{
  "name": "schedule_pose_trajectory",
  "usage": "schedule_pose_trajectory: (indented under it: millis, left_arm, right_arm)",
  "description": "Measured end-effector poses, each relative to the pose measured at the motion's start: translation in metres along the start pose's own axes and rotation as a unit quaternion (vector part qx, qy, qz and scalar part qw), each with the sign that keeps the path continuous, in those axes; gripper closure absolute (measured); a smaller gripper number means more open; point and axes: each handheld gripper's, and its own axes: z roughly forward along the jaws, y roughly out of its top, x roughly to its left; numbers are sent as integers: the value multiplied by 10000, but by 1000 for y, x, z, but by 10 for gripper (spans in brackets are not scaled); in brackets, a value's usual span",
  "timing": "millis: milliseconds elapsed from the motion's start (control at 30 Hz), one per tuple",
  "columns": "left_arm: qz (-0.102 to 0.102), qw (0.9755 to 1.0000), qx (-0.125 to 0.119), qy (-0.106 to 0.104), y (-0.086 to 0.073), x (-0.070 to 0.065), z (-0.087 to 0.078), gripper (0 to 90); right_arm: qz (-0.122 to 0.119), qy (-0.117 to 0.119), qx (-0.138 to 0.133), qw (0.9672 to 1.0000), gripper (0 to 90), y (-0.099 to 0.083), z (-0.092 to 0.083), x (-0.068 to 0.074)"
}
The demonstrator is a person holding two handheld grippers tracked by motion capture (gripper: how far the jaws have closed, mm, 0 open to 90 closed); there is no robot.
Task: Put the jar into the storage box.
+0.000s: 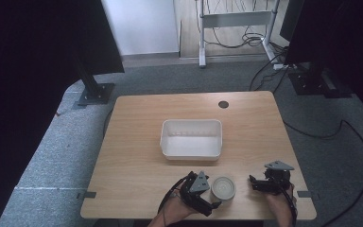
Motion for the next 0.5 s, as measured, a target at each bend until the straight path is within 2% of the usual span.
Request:
schedule_pose_trajectory:
  millis: [500]
  left_arm:
    - [79,9999,92,44,6,-9,20,59]
  right_arm:
    - [-1,-3,0,10000,39,0,0,0]
